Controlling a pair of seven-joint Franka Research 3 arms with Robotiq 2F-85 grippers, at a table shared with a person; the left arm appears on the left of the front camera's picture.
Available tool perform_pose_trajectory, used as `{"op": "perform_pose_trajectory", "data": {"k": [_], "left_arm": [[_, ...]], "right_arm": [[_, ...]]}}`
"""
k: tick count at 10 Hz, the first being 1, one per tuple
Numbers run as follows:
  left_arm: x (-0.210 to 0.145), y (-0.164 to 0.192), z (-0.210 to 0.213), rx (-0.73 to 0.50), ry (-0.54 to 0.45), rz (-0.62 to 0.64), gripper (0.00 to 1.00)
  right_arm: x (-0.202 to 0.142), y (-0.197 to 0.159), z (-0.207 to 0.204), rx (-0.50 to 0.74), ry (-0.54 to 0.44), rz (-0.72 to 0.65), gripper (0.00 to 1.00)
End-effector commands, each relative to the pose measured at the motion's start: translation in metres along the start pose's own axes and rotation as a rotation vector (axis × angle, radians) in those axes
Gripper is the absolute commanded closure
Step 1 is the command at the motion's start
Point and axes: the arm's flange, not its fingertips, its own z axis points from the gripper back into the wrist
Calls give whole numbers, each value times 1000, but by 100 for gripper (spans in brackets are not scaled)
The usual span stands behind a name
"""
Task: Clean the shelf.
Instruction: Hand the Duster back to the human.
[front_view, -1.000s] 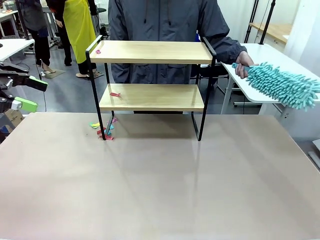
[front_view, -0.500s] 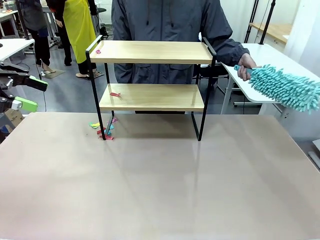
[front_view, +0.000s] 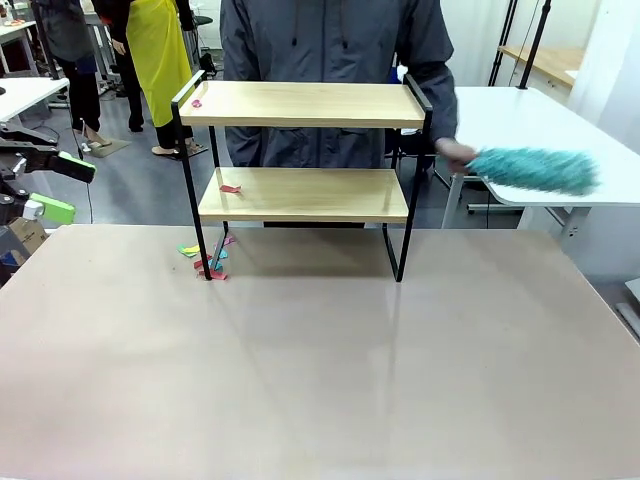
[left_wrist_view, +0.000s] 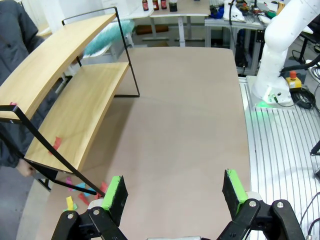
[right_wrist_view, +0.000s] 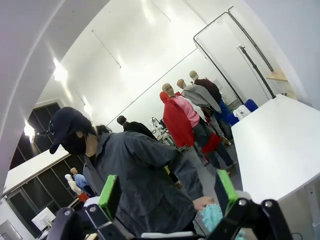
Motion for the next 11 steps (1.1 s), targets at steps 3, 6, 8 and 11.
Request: {"op": "perform_pose_trajectory", "data": {"k": [3, 6, 8, 11], "left_arm": [[1, 1, -2, 3, -26, -20, 0], [1, 1, -2, 3, -26, -20, 0], [1, 1, -2, 3, -26, -20, 0], [1, 1, -2, 3, -26, -20, 0]], "right_arm": [[1, 1, 2, 5, -4, -8, 0], [1, 1, 2, 5, -4, -8, 0], [1, 1, 2, 5, -4, -8, 0], [1, 1, 2, 5, -4, -8, 0]]}}
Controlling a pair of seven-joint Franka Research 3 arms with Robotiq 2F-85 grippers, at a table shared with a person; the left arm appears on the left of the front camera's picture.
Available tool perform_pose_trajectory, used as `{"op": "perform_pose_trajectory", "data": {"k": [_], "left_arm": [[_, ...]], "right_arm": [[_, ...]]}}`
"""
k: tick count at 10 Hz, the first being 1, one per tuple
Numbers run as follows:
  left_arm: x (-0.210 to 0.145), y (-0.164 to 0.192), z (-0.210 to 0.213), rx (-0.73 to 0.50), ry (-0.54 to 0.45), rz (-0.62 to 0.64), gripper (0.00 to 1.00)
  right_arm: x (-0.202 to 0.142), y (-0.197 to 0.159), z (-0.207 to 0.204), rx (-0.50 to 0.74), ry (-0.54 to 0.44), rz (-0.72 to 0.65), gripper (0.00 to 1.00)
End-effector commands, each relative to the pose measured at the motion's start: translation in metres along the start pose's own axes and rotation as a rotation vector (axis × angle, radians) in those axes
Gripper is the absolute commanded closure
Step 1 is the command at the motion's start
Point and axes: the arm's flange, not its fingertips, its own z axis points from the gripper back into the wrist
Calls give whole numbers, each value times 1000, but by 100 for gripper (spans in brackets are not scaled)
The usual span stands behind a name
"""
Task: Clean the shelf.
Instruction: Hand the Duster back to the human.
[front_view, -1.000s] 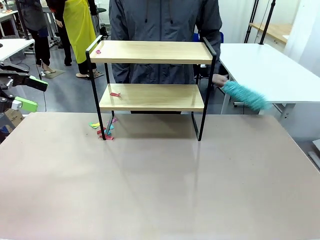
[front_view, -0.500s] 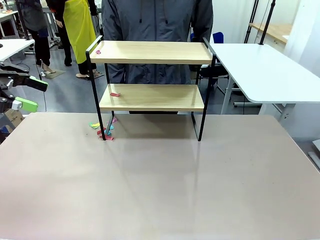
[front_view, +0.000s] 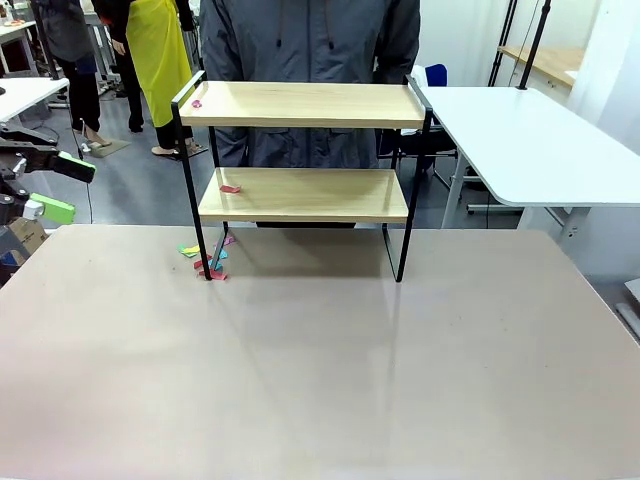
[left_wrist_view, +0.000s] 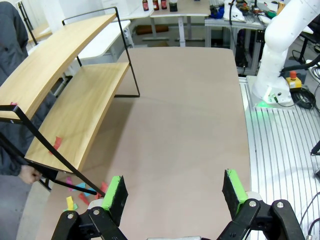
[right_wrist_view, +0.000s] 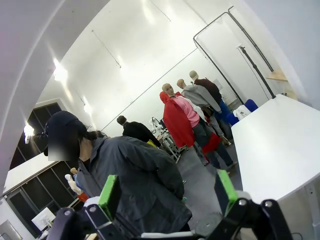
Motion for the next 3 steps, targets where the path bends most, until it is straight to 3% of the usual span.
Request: {"op": "perform_pose_trajectory", "data": {"k": [1, 3], "left_arm": [[1, 1, -3, 2, -26, -19, 0], [1, 1, -3, 2, -26, -19, 0]], "right_arm": [[1, 1, 2, 5, -4, -8, 0], [1, 1, 2, 5, -4, -8, 0]]}}
